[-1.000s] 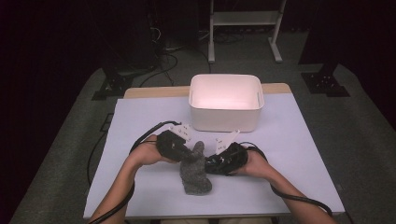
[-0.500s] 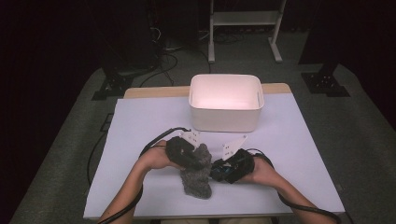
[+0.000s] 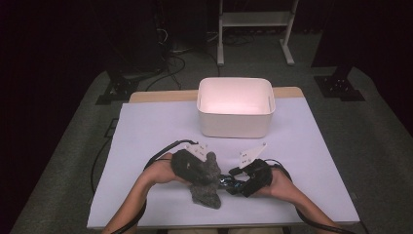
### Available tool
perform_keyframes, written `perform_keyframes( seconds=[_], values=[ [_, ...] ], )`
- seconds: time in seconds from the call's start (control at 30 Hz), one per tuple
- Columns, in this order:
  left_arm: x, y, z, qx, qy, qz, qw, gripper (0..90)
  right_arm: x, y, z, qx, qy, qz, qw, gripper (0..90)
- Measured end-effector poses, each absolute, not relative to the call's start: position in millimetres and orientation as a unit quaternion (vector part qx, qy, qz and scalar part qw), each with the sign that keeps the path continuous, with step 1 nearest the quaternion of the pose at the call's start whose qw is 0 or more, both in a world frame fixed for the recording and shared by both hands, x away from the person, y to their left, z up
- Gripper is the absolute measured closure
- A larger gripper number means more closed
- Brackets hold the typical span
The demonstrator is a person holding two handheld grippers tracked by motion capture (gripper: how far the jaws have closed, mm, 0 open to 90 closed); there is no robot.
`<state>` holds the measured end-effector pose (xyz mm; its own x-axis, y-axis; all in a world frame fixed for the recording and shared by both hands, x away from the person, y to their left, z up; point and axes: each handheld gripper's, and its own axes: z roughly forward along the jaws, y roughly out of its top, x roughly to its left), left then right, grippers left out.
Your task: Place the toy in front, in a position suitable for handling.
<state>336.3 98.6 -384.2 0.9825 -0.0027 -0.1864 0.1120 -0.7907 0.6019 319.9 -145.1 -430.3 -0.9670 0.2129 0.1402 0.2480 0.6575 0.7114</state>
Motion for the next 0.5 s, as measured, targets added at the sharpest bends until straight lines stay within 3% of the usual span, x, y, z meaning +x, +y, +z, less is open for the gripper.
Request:
perform_keyframes(
  seconds=[0.5],
  values=[
    [320,100,-394,0.945,0.013,-0.108,0.309,81.1,307,-147,-447,-0.138,-0.913,-0.382,0.041,20.7]
  ],
)
